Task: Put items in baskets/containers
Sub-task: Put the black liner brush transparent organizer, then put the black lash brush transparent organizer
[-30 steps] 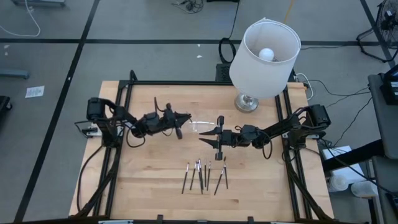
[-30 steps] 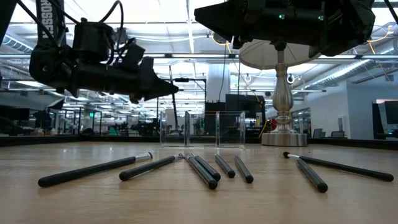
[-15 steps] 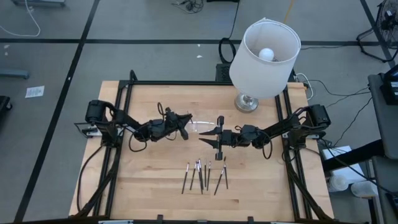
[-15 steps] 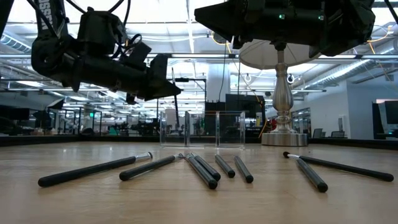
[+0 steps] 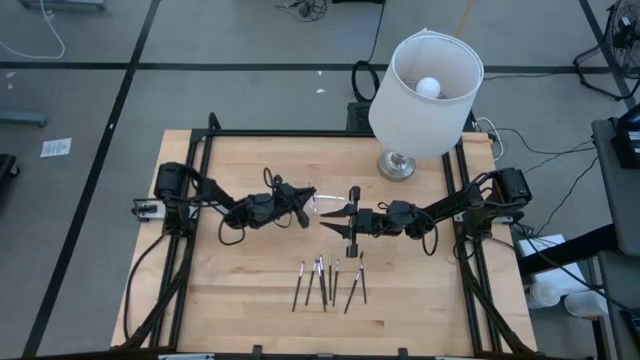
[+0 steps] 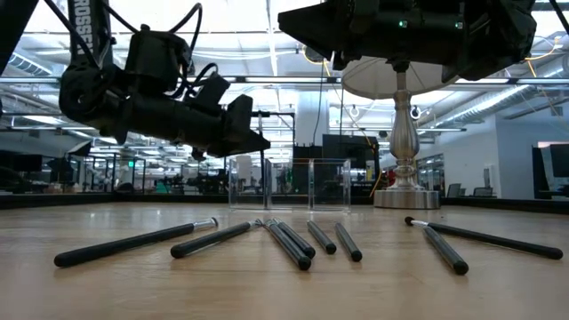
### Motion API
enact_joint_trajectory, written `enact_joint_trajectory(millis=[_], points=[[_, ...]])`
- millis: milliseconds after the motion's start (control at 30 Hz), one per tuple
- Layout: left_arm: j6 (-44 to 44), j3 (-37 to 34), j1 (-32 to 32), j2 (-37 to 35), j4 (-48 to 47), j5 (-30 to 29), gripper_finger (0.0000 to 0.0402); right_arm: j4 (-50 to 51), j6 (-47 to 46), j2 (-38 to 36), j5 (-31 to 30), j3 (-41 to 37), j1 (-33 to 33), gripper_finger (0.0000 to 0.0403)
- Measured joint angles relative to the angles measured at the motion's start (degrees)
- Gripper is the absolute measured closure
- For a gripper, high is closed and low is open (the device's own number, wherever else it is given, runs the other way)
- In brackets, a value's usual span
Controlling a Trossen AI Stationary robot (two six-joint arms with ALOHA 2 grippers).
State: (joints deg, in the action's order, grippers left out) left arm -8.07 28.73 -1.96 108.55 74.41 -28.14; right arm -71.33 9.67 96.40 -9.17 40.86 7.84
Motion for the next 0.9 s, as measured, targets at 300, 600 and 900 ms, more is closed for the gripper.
enact_joint_trajectory(millis=[300,600,900], points=[[-0.8,0.0,-0.3,0.0,-0.3,-0.4,0.0287,0.4,0.0,0.0,0.0,0.0,0.0,0.0328],[1.5,-0.8,-0.3,-3.0,-0.6,-0.4,0.0255,0.4,0.0,0.0,0.0,0.0,0.0,0.0328],[6.4,-7.4,-0.3,-15.3,-0.5,-5.2,0.0257,0.4,-0.3,0.0,0.0,0.0,0.0,0.0328]])
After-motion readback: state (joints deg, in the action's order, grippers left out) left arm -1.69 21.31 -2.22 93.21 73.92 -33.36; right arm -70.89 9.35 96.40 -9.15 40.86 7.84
